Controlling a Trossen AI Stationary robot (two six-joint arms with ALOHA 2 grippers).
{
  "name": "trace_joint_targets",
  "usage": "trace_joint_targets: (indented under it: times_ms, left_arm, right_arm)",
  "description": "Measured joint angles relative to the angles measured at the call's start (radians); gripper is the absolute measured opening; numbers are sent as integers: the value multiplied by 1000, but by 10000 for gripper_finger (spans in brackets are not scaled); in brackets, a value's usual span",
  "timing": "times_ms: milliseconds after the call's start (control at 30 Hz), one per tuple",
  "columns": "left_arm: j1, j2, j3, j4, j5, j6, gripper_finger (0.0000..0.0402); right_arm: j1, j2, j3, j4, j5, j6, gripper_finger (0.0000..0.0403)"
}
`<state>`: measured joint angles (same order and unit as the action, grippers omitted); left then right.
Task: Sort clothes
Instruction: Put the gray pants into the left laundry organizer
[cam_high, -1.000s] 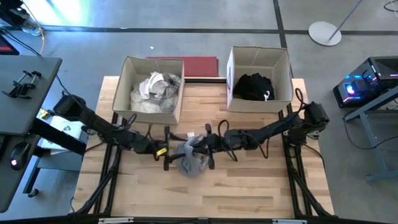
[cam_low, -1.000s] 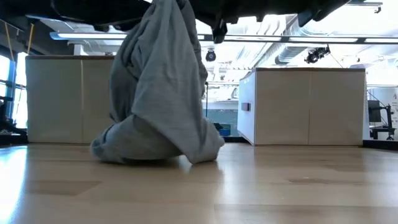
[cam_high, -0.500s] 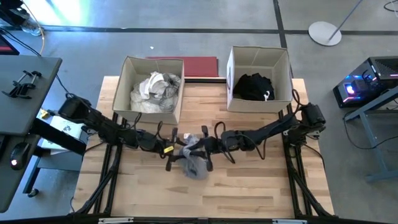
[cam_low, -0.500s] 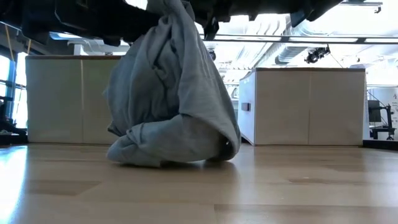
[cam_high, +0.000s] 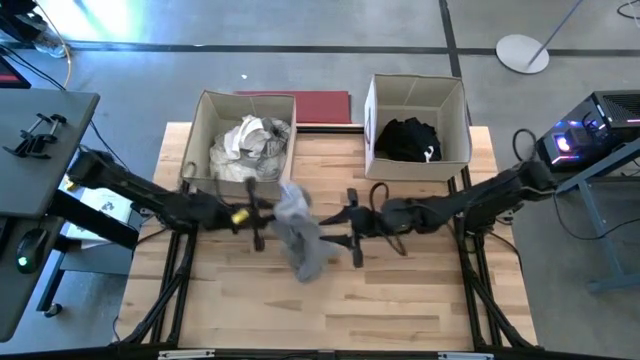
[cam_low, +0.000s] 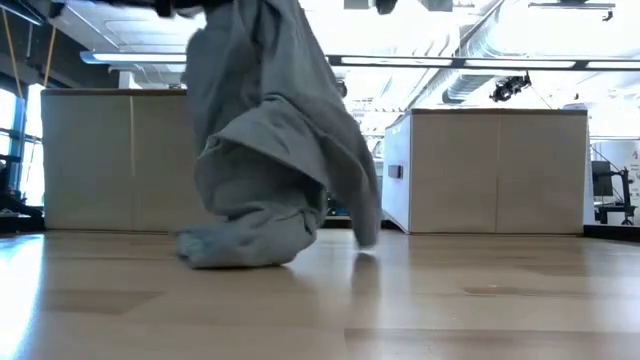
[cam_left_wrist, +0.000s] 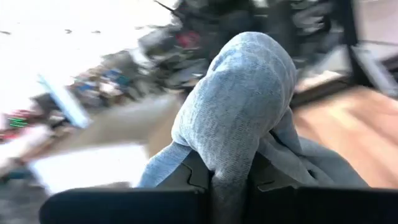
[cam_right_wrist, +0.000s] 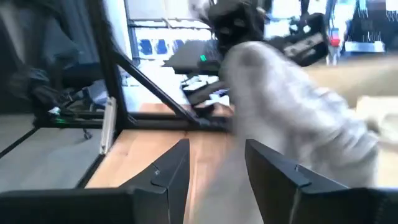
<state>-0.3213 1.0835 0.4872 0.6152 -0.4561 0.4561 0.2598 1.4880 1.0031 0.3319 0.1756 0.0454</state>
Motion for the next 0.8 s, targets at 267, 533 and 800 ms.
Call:
trace_joint_targets:
  times_ms: [267, 533, 800]
  left_arm:
    - [39, -304, 94, 23, -172, 407, 6]
    - [194, -334, 411, 46, -90, 758, 6]
    - [450, -237, 709, -221, -48, 771, 6]
  right_arm:
    - [49, -52, 0, 44, 55, -107, 142]
    - [46, -36, -2, 16, 87, -72, 142]
    - [43, -34, -2, 16, 88, -72, 142]
